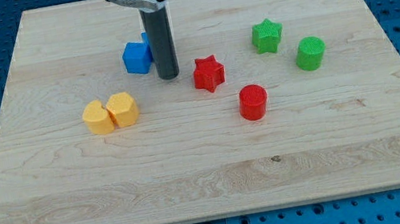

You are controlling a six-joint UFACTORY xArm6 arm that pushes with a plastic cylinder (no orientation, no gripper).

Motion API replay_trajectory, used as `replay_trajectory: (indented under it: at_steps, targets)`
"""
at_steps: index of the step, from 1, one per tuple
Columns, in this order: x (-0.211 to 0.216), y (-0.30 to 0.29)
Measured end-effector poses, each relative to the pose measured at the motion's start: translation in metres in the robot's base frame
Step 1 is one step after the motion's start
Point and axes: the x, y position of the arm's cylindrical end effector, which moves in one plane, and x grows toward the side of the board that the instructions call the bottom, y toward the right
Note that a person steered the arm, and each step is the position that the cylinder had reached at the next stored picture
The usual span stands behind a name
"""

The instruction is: Move red star above red circle

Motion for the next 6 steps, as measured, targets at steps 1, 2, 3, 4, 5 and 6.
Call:
replay_trajectory:
  at_steps: [1, 2, 3, 4, 5, 6]
  targets:
    - [0.000, 0.021]
    - [0.000, 0.038]
    - [0.007, 0.051]
    - [0.023, 0.057]
    - [0.042, 0.057]
    - [0.062, 0.057]
